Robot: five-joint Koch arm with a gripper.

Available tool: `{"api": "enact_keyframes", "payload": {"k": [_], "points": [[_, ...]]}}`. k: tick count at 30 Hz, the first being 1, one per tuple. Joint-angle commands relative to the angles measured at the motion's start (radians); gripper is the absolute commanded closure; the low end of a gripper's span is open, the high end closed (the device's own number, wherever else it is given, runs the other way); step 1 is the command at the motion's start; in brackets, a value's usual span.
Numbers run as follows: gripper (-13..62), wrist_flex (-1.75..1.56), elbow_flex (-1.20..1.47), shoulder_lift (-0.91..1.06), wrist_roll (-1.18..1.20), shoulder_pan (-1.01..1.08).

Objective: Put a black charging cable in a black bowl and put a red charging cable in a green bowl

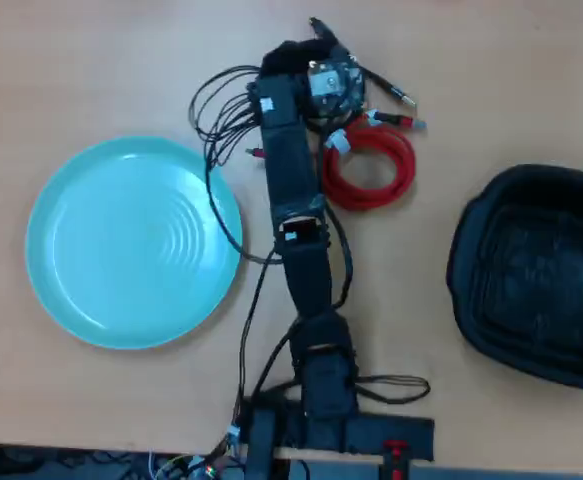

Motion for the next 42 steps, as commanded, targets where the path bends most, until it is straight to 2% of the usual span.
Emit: {"api": "enact_keyframes", "payload": {"k": [1, 11, 24, 33, 42], "points": [[-7.5, -0.009, -0.092, 0.009, -0.083, 0.021], [-7.6, -0.069, -0.100, -0.140, -0.095, -0.018], [-7.0, -0.064, -0.110, -0.144, -0.017, 0.020], [6.6, -0.081, -0.117, -0.141, 0.169, 0.037], [9.5, -0.071, -0.115, -0.140, 0.179, 0.038]]}}
